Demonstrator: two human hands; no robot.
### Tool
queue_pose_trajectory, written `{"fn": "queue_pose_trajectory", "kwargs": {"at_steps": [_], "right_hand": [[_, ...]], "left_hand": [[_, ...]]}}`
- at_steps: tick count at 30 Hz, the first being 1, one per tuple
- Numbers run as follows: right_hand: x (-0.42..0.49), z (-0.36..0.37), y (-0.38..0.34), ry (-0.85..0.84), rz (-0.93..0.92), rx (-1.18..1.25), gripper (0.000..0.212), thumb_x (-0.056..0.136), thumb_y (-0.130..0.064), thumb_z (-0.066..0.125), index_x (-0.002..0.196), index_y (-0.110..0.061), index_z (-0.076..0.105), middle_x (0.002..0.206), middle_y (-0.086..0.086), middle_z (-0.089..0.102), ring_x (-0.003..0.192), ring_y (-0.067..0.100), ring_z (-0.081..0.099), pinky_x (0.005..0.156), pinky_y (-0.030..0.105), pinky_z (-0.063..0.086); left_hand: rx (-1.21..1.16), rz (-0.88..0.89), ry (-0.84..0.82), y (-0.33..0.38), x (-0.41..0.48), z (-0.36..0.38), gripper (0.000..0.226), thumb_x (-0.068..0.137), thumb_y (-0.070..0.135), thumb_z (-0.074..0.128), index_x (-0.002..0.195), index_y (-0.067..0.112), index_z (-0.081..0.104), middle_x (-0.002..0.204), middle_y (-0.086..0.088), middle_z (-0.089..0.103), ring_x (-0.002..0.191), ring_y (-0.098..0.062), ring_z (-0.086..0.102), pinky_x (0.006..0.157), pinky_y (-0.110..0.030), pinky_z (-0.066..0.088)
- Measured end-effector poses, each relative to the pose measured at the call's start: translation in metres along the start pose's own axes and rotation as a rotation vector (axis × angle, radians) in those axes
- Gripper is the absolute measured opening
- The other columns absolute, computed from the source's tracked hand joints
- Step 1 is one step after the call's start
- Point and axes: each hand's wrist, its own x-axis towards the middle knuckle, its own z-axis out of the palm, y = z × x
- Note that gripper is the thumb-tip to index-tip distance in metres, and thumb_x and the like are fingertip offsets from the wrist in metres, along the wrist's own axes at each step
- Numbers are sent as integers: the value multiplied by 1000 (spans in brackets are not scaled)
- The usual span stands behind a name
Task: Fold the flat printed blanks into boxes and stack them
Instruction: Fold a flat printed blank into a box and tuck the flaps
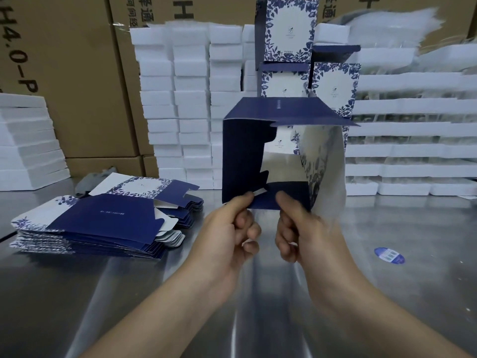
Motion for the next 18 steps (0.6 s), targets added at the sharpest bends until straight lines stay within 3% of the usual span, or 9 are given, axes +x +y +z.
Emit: {"fn": "queue_pose_trajectory", "kwargs": {"at_steps": [5, 9, 12, 15, 18], "right_hand": [[0, 3, 3, -46, -6, 11, 58, 105, -23, 58, 48, -25, 47, 51, -1, 40, 43, 12, 40, 42, 19, 36], [1, 1, 4, -50, -23, -61, 49, 99, -33, 66, 52, -25, 53, 54, 1, 47, 45, 14, 45, 44, 21, 36], [0, 0, 5, -13, -97, -129, 33, 92, -41, 77, 72, -21, 62, 58, 2, 51, 49, 15, 49, 49, 22, 37], [2, -4, 6, 80, -190, -163, 46, 86, -44, 82, 100, -5, 60, 70, 8, 49, 53, 15, 51, 49, 19, 40], [1, -4, 1, 55, -254, -118, 49, 83, -47, 86, 88, -9, 56, 69, 1, 52, 55, 16, 54, 47, 21, 40]], "left_hand": [[145, -11, -46, -5, -2, 1, 44, 95, 36, 70, 55, 26, 56, 56, 6, 42, 50, -8, 49, 50, -23, 35], [145, 51, -7, -5, 1, 0, 42, 98, 28, 67, 59, 24, 53, 57, 3, 41, 50, -9, 50, 48, -21, 38], [140, 104, 109, -2, 5, -2, 44, 98, 26, 69, 57, 23, 51, 53, 4, 38, 47, -9, 48, 48, -21, 35], [212, 202, 264, -1, 9, -9, 42, 99, 28, 68, 63, 19, 48, 49, 6, 41, 50, -11, 46, 54, -27, 36], [312, 300, 362, -1, 15, -19, 38, 102, 28, 66, 69, 16, 51, 49, 9, 47, 52, -12, 41, 61, -34, 35]]}}
